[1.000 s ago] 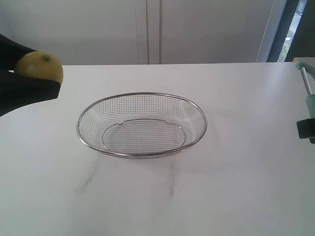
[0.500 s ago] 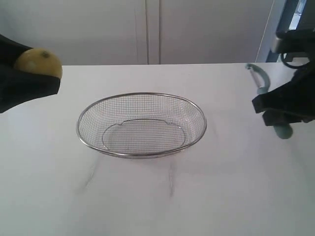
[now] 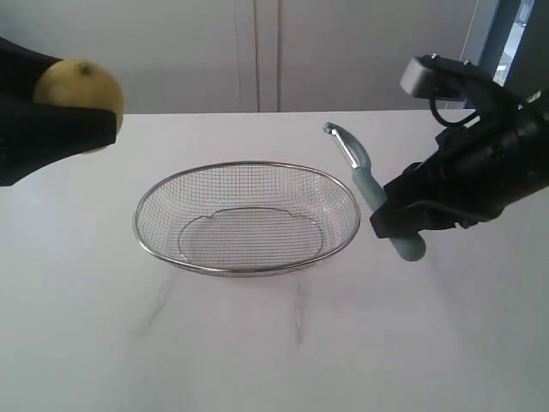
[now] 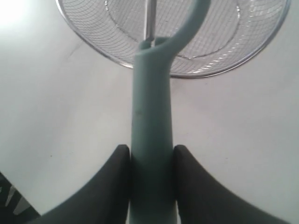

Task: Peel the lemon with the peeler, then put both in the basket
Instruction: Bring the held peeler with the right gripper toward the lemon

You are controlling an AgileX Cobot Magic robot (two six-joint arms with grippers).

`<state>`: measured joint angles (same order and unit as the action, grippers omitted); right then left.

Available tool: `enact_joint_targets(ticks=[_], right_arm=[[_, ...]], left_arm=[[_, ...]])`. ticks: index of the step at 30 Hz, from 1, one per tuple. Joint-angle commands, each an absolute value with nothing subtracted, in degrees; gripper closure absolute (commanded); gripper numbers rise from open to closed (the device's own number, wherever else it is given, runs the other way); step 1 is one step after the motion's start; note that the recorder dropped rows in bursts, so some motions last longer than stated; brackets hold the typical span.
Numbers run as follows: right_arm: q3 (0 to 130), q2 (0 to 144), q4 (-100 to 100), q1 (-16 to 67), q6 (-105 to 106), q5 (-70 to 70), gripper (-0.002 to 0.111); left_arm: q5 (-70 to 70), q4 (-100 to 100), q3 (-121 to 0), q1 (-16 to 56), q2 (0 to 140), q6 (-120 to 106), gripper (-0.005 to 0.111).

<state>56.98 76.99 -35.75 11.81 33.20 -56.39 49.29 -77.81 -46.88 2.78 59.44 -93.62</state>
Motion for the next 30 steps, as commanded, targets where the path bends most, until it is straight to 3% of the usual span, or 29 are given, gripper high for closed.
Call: enact_joint_targets(ticks=[1, 12, 23, 30], right_arm=[[57.18, 76.89, -38.58, 13.98, 35.0, -58.26, 0.108], [57.18, 76.89, -49.59, 20.94, 38.81, -58.38, 0.108], [57.18, 77.83, -55.81, 29.29, 37.2, -48.33, 0.108], [57.18, 80.57, -55.83, 34.35, 33.9, -40.87, 0.108]], left_arm=[[51.9, -81.6, -46.79, 5.39, 58.77, -94.75, 0.107], [46.98, -81.52, -46.79, 11.04, 58.88, -94.75, 0.107], [46.85, -81.52, -46.79, 11.19, 58.88, -94.75, 0.107], [37.96, -78.96, -46.79, 15.04, 58.77, -94.62, 0.107]])
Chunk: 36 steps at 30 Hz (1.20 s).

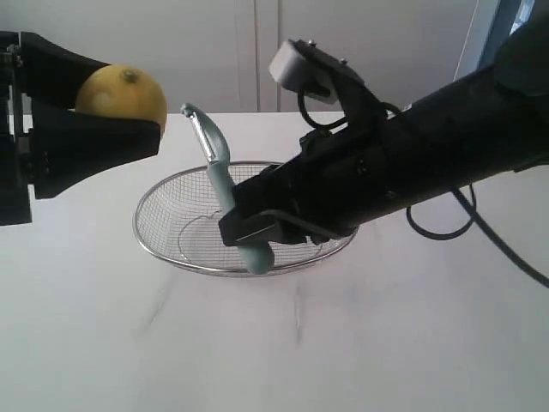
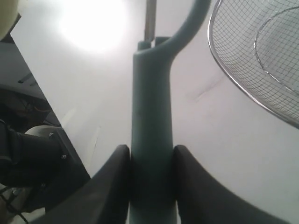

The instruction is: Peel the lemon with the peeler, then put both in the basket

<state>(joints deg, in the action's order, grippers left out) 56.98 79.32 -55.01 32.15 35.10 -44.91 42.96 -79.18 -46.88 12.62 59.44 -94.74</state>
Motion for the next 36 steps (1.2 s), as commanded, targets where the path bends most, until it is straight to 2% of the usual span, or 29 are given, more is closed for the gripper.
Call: enact_joint_targets(ticks=[1, 11, 19, 36], right_arm=[[57.18, 80.88, -55.59, 34.76, 33.33, -39.75, 0.108], [57.18, 82.88, -55.39, 35.42, 32.77, -37.13, 0.108], [57.18, 84.68, -56.78, 38.92, 32.55, -36.93, 0.108], [57.18, 80.17, -56.29, 38.92, 32.71, -37.61, 0.108]], left_arm=[[36.3, -77.9, -46.79, 15.79, 58.69, -94.24, 0.107], [18.86, -58.94, -46.69, 25.87, 58.69, -82.4, 0.107], [19.8, -57.96, -46.69, 26.45, 58.69, -82.4, 0.107], [20.03, -54.93, -46.69, 26.45, 58.69, -82.4, 0.107]])
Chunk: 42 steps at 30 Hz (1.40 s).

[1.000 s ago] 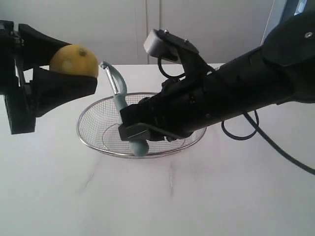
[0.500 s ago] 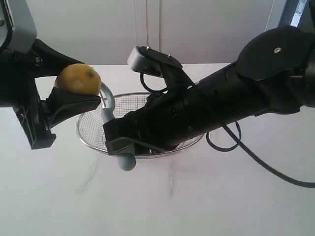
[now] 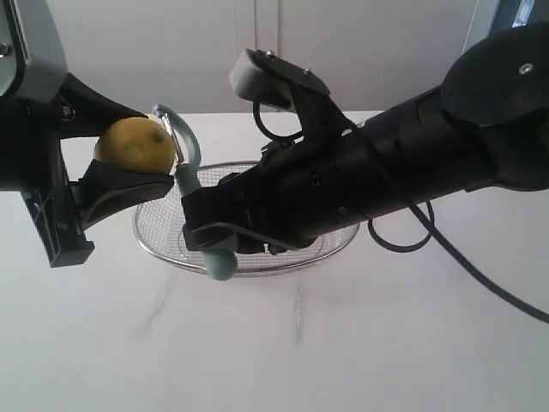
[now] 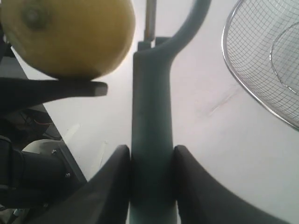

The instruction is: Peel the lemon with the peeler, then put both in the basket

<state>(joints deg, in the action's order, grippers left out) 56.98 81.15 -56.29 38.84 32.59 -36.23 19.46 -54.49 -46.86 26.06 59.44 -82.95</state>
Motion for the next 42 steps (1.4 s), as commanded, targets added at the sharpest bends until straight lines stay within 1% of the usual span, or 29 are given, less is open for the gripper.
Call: enact_joint_targets(ticks=[1, 10, 19, 25, 29, 38, 42], right_arm=[[57.18, 80.04, -55.97, 38.92, 32.71, -37.61, 0.108], [57.18, 75.49, -52.51, 38.81, 32.26, -37.33, 0.108], [57.18, 65.12, -36.79, 38.81, 19.29, -33.18, 0.108], [57.18, 61.87, -34.73, 38.81, 16.24, -32.1, 0.108], [57.18, 64.59, -34.85, 38.81, 16.23, -32.6, 0.108], [57.18, 77.21, -36.54, 39.07, 16.69, -33.01, 0.108], [57.18, 80.7, -37.19, 41.18, 16.98, -32.06, 0.108]], left_arm=[[20.03, -54.49, -46.69, 26.45, 58.69, -82.4, 0.107], [19.94, -54.25, -46.69, 26.45, 58.69, -82.27, 0.107], [20.04, -54.25, -46.69, 26.45, 58.69, -81.84, 0.107], [20.04, -54.25, -46.69, 26.45, 58.69, -81.84, 0.107], [20.04, -54.25, -46.69, 26.45, 58.69, -81.84, 0.107], [20.04, -54.25, -46.69, 26.45, 58.69, -81.84, 0.107], [20.04, -54.25, -46.69, 26.45, 58.69, -81.84, 0.107]])
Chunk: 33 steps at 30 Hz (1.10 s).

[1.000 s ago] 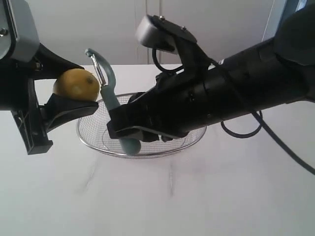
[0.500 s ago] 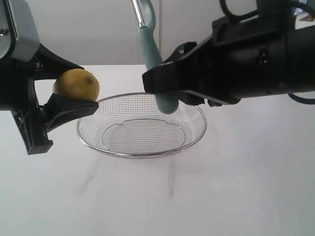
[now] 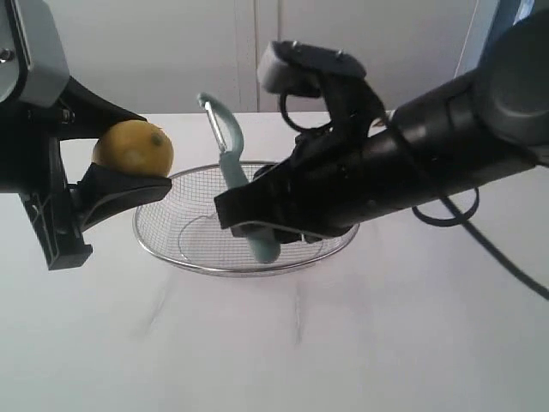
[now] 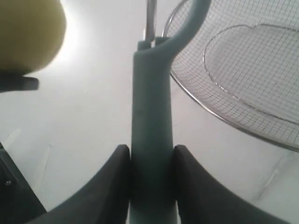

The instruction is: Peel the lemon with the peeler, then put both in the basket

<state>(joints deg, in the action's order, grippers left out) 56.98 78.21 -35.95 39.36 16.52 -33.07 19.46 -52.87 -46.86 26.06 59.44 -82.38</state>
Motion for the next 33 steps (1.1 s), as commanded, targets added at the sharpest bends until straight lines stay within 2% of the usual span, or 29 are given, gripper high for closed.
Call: enact_joint_targets(ticks=[1, 5, 16, 27, 33], right_arm=[[57.18, 81.04, -38.11, 41.73, 18.1, -31.86, 0.108], [57.29, 81.73, -43.06, 44.55, 23.21, -31.04, 0.108], [57.49, 76.98, -41.86, 44.68, 22.71, -30.04, 0.108], [57.49, 64.64, -16.19, 44.47, 0.34, -30.39, 0.108], [57.49, 61.53, -10.28, 44.47, -5.32, -30.66, 0.108]], left_arm=[[20.04, -54.25, -46.69, 26.45, 58.69, -81.84, 0.107], [19.93, -54.25, -46.69, 26.45, 58.69, -81.84, 0.107], [20.04, -54.25, -46.69, 26.45, 58.69, -81.84, 0.107], [20.14, -54.25, -46.69, 26.45, 58.69, -81.84, 0.107], [20.14, -54.25, -46.69, 26.45, 58.69, -81.61, 0.107]])
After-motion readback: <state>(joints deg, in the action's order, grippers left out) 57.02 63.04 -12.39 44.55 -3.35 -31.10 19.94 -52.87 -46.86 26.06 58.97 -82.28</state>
